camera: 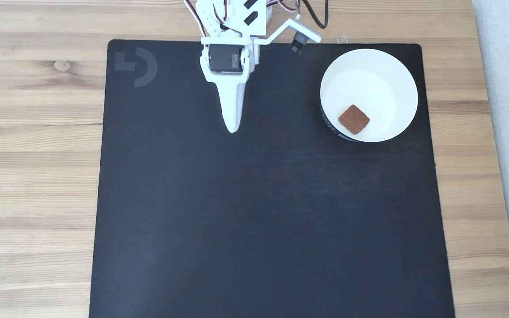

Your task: Pick up the toy and place it on the plate

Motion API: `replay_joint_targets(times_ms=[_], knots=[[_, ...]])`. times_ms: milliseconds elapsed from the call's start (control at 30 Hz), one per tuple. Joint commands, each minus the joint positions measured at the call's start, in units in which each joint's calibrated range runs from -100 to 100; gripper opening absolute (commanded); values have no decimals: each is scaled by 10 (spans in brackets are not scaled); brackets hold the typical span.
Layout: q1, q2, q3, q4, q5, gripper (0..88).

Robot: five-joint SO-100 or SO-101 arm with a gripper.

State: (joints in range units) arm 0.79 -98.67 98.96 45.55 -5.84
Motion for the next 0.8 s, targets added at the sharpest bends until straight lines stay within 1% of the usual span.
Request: replay_joint_targets(times_ms=[0, 100, 767], knots=[[-2, -7, 6, 42, 29, 23], [1, -8, 6, 81, 29, 23], [0, -8, 6, 82, 30, 23]])
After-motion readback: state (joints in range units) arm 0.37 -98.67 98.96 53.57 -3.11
